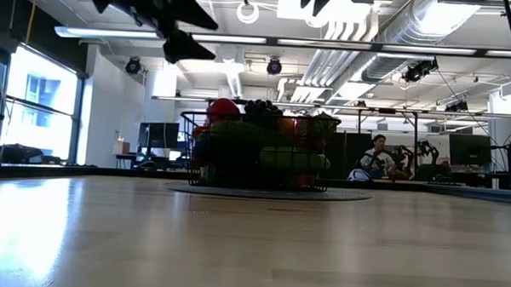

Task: Build produce basket
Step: Return to Home Position

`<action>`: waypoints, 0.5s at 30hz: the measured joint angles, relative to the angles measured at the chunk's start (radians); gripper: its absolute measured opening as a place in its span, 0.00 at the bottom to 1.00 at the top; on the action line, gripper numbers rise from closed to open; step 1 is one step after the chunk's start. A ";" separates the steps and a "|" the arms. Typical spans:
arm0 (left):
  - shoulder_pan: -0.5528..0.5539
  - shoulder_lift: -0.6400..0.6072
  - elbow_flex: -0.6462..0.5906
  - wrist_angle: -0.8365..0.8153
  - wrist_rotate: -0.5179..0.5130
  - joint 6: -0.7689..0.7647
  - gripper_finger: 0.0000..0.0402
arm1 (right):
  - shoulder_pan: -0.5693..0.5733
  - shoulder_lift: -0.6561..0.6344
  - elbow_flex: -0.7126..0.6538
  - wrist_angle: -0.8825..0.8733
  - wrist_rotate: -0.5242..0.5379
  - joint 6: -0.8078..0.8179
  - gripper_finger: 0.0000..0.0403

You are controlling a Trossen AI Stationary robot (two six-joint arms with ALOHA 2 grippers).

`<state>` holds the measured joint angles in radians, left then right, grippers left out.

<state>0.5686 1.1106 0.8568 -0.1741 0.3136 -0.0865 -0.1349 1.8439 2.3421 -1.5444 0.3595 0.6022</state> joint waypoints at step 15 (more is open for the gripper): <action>-0.108 -0.498 -0.469 0.241 -0.010 -0.035 0.98 | 0.000 0.000 0.000 0.000 0.000 0.000 0.36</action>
<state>0.4610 0.6124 0.3880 0.0665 0.3035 -0.1212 -0.1351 1.8439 2.3421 -1.5440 0.3595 0.6022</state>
